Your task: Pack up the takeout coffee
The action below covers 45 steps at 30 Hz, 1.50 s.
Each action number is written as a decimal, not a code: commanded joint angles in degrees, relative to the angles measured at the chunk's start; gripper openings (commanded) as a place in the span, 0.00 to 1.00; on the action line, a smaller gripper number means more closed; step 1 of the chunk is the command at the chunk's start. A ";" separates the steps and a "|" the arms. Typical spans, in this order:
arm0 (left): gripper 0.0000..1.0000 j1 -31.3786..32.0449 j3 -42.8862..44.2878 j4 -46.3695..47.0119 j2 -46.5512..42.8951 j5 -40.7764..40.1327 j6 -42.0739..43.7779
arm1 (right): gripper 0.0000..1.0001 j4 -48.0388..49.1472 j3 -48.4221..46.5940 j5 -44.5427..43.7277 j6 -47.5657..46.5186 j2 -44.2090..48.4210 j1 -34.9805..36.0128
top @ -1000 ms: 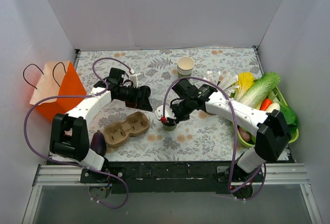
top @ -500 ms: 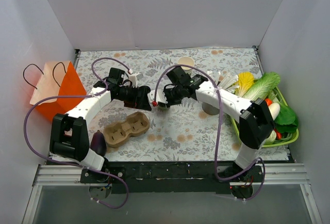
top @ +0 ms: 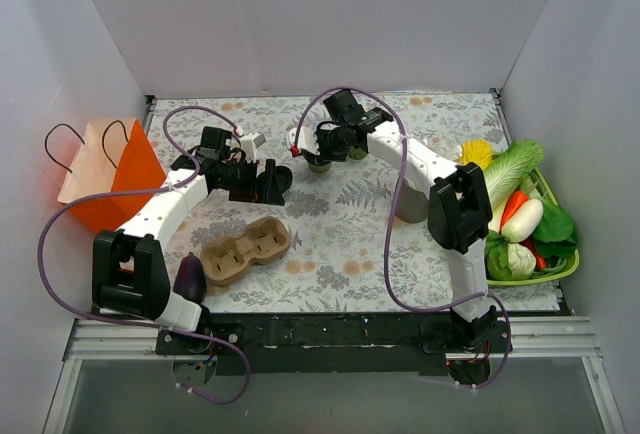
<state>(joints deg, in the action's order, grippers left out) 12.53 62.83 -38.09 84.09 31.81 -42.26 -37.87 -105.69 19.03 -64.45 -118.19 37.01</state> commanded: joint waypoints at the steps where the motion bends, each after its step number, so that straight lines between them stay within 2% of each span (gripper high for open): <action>1: 0.86 -0.05 1.86 -1.47 -2.97 -1.31 1.83 | 0.10 -3.52 -7.06 1.19 2.03 -3.61 -0.27; 5: 0.86 -0.05 1.95 -1.55 -3.15 -1.84 2.53 | 0.20 -3.88 -11.54 0.57 6.24 -5.82 -0.89; 6: 0.86 -0.05 1.95 -1.64 -3.06 -1.84 2.62 | 0.29 -3.88 -11.99 0.40 7.04 -6.17 -0.98; 9: 0.86 -0.05 2.21 -1.64 -2.97 -1.93 2.80 | 0.47 -3.18 -13.75 -0.22 10.47 -7.05 -1.59; 12: 0.86 -0.05 3.09 -1.38 -2.45 -1.84 2.80 | 0.57 -3.18 -14.72 -0.83 11.88 -7.58 -1.77; 18: 0.86 -0.05 4.67 -1.73 -1.74 -2.10 4.20 | 0.66 -0.55 -14.72 -0.83 14.08 -5.83 -2.03; 21: 0.86 -0.40 4.50 -4.17 -1.74 -0.01 9.90 | 0.67 -0.10 -15.77 -0.48 15.40 -3.98 -1.95; 25: 0.84 -1.46 3.79 -9.62 -3.84 1.58 21.93 | 0.67 0.86 -14.90 0.92 21.36 2.41 -1.95; 26: 0.84 -1.46 4.05 -11.03 -4.46 0.98 27.09 | 0.67 1.21 -12.11 1.27 22.51 4.01 -1.95; 32: 0.81 -3.48 5.73 -26.50 -8.15 -3.34 42.07 | 0.66 3.06 0.73 2.95 30.50 17.54 -1.95; 33: 0.80 -4.09 5.55 -29.99 -8.77 -2.90 49.22 | 0.66 3.24 4.49 3.12 31.13 18.86 -1.95; 38: 0.77 -6.47 3.53 -34.51 -11.50 0.27 66.85 | 0.63 3.41 12.60 3.21 32.01 24.50 -1.95; 41: 0.68 -6.47 7.90 -34.42 -6.34 -1.66 61.88 | 0.63 2.80 13.58 2.69 32.45 25.46 -1.95; 42: 0.61 -6.47 12.01 -36.95 -1.87 -2.01 59.51 | 0.63 2.89 13.75 2.60 32.45 25.73 -1.95; 43: 0.59 -6.47 13.45 -38.36 0.08 -1.93 54.88 | 0.63 3.06 14.10 2.16 32.45 26.34 -1.95; 45: 0.58 -6.47 13.03 -38.65 0.72 -1.32 51.59 | 0.63 4.02 14.89 1.19 32.37 26.96 -1.95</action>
<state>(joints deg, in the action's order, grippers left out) 6.26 72.95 -73.71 81.08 29.85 14.04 -35.66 -91.61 21.08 -33.28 -92.97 35.05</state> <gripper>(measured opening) 0.595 0.631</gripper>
